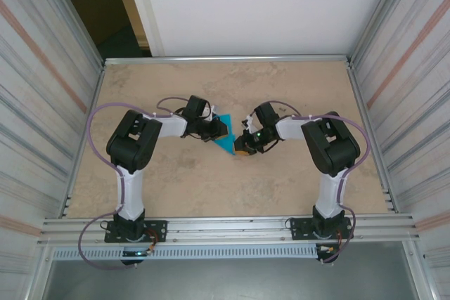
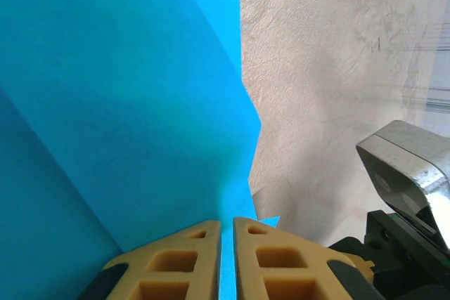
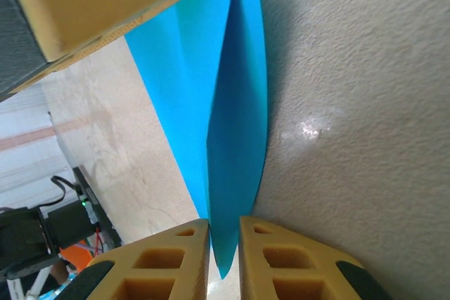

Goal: Fold a paper plane with a square sheet of paper (pick it up from the middle)
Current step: Fourth fold the wing at the center of the table.

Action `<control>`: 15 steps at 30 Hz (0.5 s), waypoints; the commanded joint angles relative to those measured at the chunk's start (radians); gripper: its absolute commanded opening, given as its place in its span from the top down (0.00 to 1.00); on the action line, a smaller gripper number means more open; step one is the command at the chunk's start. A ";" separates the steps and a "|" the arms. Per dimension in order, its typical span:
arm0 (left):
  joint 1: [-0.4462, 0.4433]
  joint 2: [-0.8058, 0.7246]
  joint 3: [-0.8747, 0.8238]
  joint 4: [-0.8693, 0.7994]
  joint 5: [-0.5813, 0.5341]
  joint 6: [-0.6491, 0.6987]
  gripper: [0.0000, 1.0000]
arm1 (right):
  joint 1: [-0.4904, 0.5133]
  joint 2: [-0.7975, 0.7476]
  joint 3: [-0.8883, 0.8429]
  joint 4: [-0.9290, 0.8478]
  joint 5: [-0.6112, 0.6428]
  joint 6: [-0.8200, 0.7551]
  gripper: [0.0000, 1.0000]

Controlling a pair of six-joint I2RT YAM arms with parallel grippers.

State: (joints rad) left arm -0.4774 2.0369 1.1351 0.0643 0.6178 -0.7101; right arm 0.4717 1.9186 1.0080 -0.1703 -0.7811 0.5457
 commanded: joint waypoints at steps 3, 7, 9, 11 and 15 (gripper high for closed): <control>0.008 0.044 -0.021 -0.078 -0.050 0.017 0.86 | 0.007 -0.076 0.001 -0.039 0.028 0.005 0.82; 0.008 0.042 -0.023 -0.077 -0.049 0.016 0.86 | 0.010 -0.076 0.010 -0.040 0.037 0.014 0.81; 0.008 0.043 -0.023 -0.075 -0.050 0.016 0.86 | 0.011 -0.065 0.016 -0.044 0.041 0.016 0.80; 0.008 0.043 -0.025 -0.074 -0.049 0.014 0.86 | 0.015 -0.055 0.019 -0.049 0.047 0.015 0.80; 0.008 0.043 -0.024 -0.072 -0.049 0.014 0.86 | 0.024 -0.033 0.032 -0.056 0.043 0.010 0.80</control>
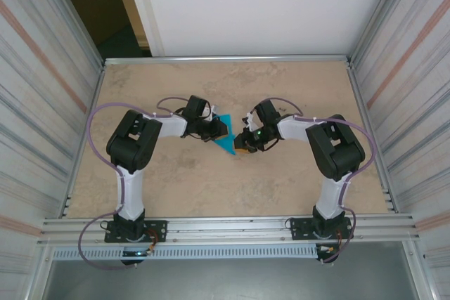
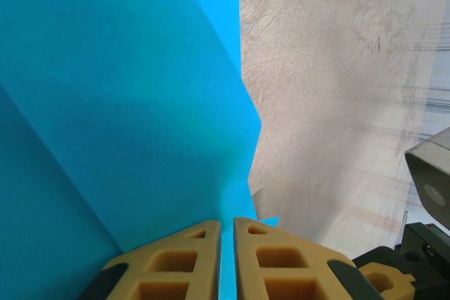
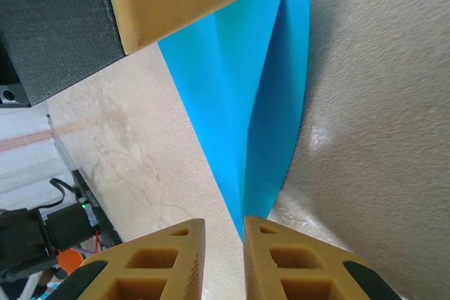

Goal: Fold a paper plane with a square sheet of paper (pick it up from the middle)
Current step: Fourth fold the wing at the center of the table.

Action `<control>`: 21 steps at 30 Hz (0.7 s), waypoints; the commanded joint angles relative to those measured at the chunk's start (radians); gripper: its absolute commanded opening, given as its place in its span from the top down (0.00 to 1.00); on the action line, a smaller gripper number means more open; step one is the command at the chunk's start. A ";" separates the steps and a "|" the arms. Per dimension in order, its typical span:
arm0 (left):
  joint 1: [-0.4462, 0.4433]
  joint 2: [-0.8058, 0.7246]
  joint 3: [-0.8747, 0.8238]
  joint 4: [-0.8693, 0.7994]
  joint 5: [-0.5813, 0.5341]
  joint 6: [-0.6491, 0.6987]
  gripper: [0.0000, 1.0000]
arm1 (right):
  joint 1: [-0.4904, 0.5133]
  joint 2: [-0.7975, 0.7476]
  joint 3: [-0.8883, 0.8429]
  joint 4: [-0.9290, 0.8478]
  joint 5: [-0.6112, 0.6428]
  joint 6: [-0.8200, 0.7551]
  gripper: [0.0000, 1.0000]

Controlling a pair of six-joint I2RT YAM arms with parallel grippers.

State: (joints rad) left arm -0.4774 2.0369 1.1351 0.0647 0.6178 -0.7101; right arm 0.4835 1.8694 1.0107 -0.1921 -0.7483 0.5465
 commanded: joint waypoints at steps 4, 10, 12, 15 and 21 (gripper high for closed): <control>0.008 0.043 -0.026 -0.072 -0.049 0.014 0.86 | 0.018 0.037 0.037 -0.035 0.006 0.006 0.83; 0.008 0.041 -0.029 -0.072 -0.047 0.014 0.86 | 0.016 0.024 0.026 -0.029 0.026 0.007 0.83; 0.008 0.040 -0.031 -0.072 -0.048 0.014 0.86 | 0.010 0.003 0.013 -0.008 0.021 0.012 0.83; 0.009 0.040 -0.032 -0.071 -0.047 0.014 0.86 | 0.002 -0.046 -0.014 0.037 0.026 0.025 0.81; 0.008 0.043 -0.031 -0.068 -0.046 0.012 0.86 | -0.010 -0.053 -0.032 0.055 0.022 0.031 0.81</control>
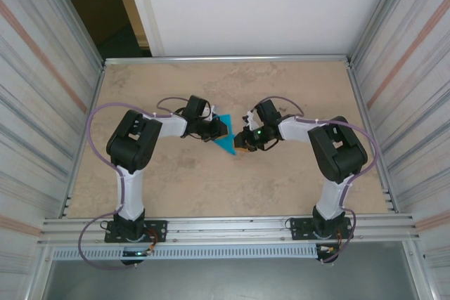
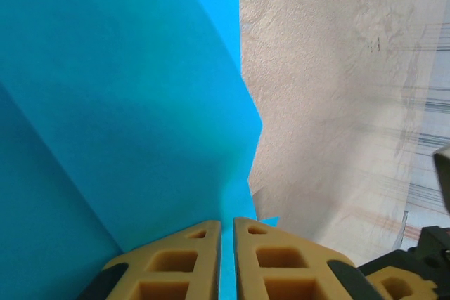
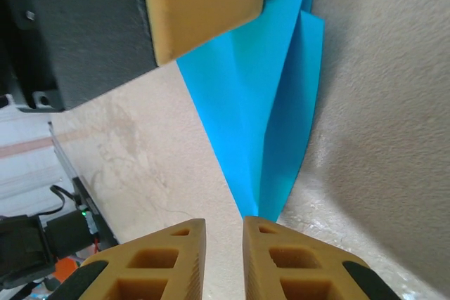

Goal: Fold a paper plane with a square sheet of paper (pick it up from the middle)
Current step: Fourth fold the wing at the center of the table.

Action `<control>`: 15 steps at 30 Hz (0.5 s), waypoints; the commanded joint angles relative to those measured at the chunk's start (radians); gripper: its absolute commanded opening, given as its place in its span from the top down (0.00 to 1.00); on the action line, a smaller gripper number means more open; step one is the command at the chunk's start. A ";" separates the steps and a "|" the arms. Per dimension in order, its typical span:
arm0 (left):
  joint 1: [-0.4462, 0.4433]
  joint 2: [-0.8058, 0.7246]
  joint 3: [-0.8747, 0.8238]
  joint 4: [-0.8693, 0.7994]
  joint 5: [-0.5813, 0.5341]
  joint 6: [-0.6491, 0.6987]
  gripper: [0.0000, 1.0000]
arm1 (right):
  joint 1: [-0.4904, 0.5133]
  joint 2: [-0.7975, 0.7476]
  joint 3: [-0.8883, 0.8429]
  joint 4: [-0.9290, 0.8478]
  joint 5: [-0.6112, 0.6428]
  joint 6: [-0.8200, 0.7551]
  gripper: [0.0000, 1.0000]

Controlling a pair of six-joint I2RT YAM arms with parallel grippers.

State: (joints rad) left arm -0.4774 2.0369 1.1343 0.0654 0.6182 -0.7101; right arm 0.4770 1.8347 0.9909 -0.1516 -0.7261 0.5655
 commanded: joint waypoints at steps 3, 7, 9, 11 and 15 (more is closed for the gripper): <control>0.008 0.043 -0.031 -0.068 -0.045 0.012 0.86 | 0.003 -0.002 -0.008 0.027 -0.015 0.017 0.82; 0.008 0.042 -0.033 -0.068 -0.044 0.011 0.86 | 0.013 0.025 0.013 0.027 -0.037 0.013 0.84; 0.008 0.042 -0.034 -0.068 -0.043 0.012 0.86 | 0.015 0.037 0.021 0.032 -0.045 0.014 0.86; 0.008 0.040 -0.034 -0.068 -0.043 0.012 0.86 | 0.015 0.052 0.028 0.036 -0.045 0.016 0.87; 0.008 0.040 -0.036 -0.067 -0.041 0.011 0.86 | 0.018 0.070 0.035 0.041 -0.048 0.019 0.87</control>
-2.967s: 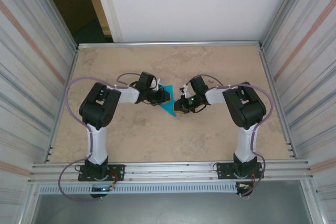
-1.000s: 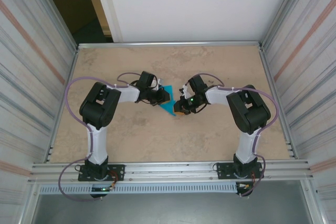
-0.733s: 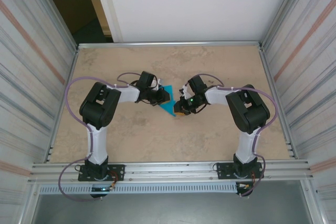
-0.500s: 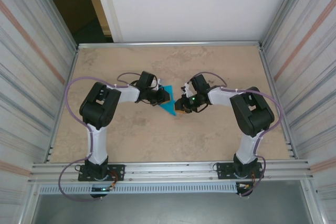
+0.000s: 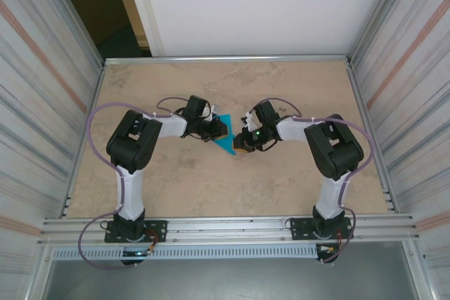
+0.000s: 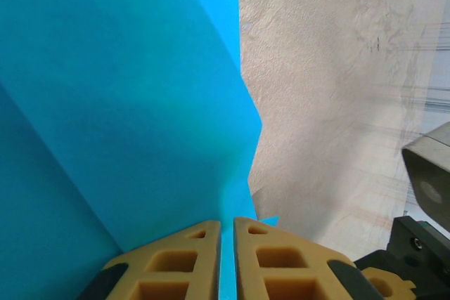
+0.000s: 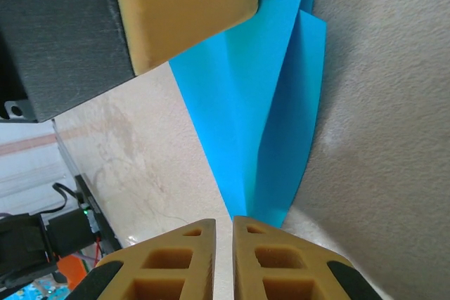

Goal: Fold a paper plane with a square sheet of paper (pick it up from the middle)
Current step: Fourth fold the wing at the center of the table.

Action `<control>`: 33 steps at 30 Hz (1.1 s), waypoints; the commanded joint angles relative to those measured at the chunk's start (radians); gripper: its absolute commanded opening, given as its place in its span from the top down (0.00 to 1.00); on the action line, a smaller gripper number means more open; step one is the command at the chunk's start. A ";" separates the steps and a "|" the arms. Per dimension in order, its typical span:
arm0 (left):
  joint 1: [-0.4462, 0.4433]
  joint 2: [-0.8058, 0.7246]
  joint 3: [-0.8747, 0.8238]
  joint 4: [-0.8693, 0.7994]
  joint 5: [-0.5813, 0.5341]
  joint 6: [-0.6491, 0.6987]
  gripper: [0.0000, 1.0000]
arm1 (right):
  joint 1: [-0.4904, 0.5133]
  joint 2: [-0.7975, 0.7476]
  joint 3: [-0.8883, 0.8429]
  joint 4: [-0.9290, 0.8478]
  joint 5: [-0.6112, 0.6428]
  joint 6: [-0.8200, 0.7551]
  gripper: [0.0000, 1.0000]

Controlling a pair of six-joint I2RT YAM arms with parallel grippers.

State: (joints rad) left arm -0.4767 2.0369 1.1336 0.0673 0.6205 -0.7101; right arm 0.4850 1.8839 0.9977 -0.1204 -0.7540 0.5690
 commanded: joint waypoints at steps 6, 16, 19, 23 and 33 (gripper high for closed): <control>0.007 0.041 -0.033 -0.067 -0.035 0.012 0.86 | 0.012 0.041 0.030 0.007 -0.026 0.014 0.87; 0.007 0.037 -0.033 -0.062 -0.022 0.012 0.83 | 0.014 0.065 0.033 0.001 -0.022 0.011 0.87; 0.007 0.036 -0.033 -0.063 -0.021 0.011 0.83 | 0.014 0.070 0.033 -0.001 -0.026 0.009 0.87; 0.007 0.038 -0.033 -0.065 -0.021 0.011 0.83 | 0.018 0.079 0.039 -0.012 -0.030 0.003 0.87; 0.007 0.039 -0.034 -0.074 -0.028 0.011 0.83 | 0.030 0.096 0.057 -0.070 0.019 -0.024 0.87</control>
State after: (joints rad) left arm -0.4767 2.0369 1.1320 0.0753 0.6353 -0.7101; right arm 0.5003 1.9568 1.0367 -0.1406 -0.7567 0.5671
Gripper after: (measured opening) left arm 0.173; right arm 0.134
